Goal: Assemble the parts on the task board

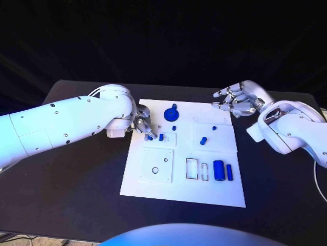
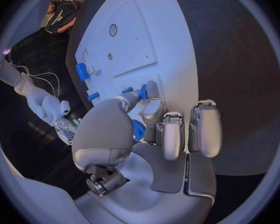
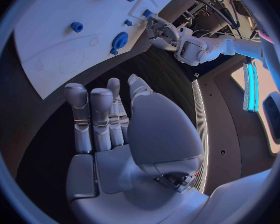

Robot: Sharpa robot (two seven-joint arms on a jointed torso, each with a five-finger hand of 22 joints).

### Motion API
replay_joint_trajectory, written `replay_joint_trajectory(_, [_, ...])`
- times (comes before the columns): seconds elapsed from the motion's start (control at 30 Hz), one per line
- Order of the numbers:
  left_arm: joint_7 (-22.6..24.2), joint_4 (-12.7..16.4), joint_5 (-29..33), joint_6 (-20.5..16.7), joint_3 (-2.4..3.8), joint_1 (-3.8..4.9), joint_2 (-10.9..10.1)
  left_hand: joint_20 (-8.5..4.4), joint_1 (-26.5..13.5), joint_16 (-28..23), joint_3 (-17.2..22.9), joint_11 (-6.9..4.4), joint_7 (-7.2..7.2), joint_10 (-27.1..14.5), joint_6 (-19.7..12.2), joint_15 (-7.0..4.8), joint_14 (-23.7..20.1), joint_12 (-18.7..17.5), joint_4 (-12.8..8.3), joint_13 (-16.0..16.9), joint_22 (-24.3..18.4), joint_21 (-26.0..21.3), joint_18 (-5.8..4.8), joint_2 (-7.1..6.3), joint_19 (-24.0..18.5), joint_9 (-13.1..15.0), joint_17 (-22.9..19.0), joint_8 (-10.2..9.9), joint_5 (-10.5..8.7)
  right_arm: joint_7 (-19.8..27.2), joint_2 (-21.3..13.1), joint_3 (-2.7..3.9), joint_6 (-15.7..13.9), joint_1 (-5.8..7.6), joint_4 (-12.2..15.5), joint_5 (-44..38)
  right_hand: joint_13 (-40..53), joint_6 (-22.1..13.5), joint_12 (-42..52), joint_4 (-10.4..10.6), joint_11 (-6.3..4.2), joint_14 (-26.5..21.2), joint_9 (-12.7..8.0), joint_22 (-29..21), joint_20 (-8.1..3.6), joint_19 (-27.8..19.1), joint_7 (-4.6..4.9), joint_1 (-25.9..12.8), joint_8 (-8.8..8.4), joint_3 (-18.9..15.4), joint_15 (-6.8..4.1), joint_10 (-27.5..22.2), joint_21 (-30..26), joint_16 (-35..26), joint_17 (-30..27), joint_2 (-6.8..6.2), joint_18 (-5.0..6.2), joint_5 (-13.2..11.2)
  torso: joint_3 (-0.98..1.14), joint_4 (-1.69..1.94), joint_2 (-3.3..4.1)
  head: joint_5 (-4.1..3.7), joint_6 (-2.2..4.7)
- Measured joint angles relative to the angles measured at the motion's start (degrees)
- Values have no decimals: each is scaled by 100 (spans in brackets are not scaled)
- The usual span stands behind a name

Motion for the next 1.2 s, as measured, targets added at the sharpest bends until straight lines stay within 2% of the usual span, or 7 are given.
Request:
replay_joint_trajectory(0.13, [-5,-27,1,22,1,3,11,0,-50,0,-79,0,0,0,1,0,0,0,33,11,0,0,0,-30,0,-12,0,0,0,-1,-3,0,4,0,6,0,0,0,0,0,0,0,0,0,0,0,0,0,0,0,0,0,0,0,0,0,0,0,-2,0,1,-7,6])
replay_joint_trajectory(0.4, [-14,-57,-9,37,1,3,22,0,-305,0,-451,0,-1,0,3,0,0,0,244,38,0,0,1,-84,0,-47,0,7,15,-3,-12,0,11,0,13,0,0,0,0,0,0,0,0,0,0,0,0,0,0,0,0,0,0,0,0,0,0,0,-5,2,1,-15,4])
replay_joint_trajectory(0.57, [-14,-60,-14,33,1,3,22,0,-469,0,-838,-13,-11,13,36,0,0,0,408,70,0,0,0,-186,0,-71,0,-1,15,-3,-15,-1,15,0,16,0,-8,0,0,0,0,0,0,-13,0,0,0,0,0,0,0,0,-25,-32,-10,0,0,0,-6,2,3,-16,3])
replay_joint_trajectory(0.77, [-11,-51,-14,9,6,-3,9,0,-490,0,-1297,-20,-22,20,64,0,0,0,565,92,0,23,1,-170,0,-95,0,-7,15,-4,-17,-1,18,0,16,0,-8,0,0,0,1,0,0,-13,0,0,0,0,0,0,0,1,-25,-32,-10,0,0,0,-10,2,4,-23,3])
replay_joint_trajectory(1.2, [2,117,-21,-157,8,-31,-139,0,-490,0,-1556,-41,-24,41,62,0,0,0,622,105,0,46,0,-169,0,-108,4,-23,15,-4,-10,-1,25,0,4,0,-8,0,0,0,2,0,0,-13,0,0,0,0,0,0,0,1,-25,-32,-9,0,-1,0,-12,5,2,-30,1])
